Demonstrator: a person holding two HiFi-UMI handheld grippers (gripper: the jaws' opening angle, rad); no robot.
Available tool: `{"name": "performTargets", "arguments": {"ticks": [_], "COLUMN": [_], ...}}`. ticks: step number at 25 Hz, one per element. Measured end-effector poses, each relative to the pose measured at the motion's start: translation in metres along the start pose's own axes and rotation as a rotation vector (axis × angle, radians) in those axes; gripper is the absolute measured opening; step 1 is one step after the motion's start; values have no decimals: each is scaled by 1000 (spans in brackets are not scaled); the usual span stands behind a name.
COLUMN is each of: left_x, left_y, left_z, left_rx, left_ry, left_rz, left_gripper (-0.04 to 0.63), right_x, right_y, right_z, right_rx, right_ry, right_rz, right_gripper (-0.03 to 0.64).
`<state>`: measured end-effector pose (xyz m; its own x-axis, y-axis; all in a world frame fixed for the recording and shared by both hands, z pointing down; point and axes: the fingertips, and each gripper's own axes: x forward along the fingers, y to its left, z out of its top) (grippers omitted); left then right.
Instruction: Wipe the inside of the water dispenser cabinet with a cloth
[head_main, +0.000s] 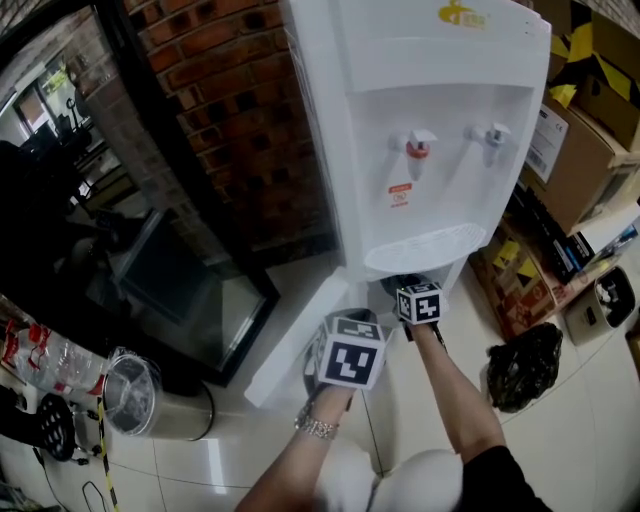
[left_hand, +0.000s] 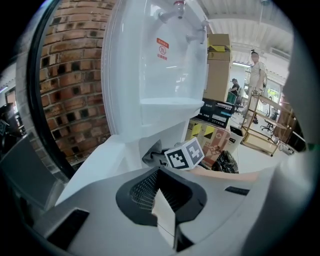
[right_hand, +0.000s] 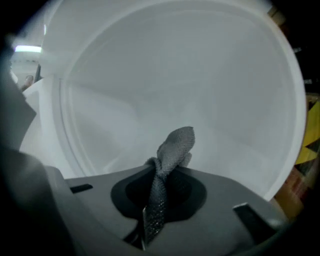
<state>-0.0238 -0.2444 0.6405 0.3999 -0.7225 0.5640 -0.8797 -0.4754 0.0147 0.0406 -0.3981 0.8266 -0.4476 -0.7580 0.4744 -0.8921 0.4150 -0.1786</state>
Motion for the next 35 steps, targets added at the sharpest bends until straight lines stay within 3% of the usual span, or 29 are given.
{"name": "performTargets", "arguments": {"ticks": [4, 9, 12, 17, 19, 23, 26, 32, 35], "left_x": [-2, -3, -3, -1, -1, -2, -1, -3, -5], "left_y": [2, 6, 8, 6, 5, 4, 3, 4, 4], "left_z": [0, 3, 5, -1, 0, 1, 0, -1, -1], "left_rx": [0, 15, 36, -6, -7, -4, -2, -1, 1], "left_ry": [-1, -10, -17, 0, -3, -4, -1, 0, -2], "left_rz": [6, 12, 18, 7, 2, 0, -2, 2, 3], "left_gripper": [2, 2, 2, 2, 2, 2, 2, 2, 2], "right_x": [19, 26, 24, -3, -16, -29, -22, 5, 10], "right_y": [38, 48, 19, -56, -76, -77, -55, 39, 48], "right_z": [-31, -42, -64, -76, -66, -32, -26, -22, -31], "right_rx": [-58, -101, -56, 21, 40, 12, 10, -124, -179], "right_ry": [100, 122, 182, 241, 205, 84, 81, 60, 86], "right_rz": [84, 83, 19, -197, -259, -290, -243, -1, 15], "right_gripper": [32, 32, 33, 32, 32, 32, 33, 34, 34]}}
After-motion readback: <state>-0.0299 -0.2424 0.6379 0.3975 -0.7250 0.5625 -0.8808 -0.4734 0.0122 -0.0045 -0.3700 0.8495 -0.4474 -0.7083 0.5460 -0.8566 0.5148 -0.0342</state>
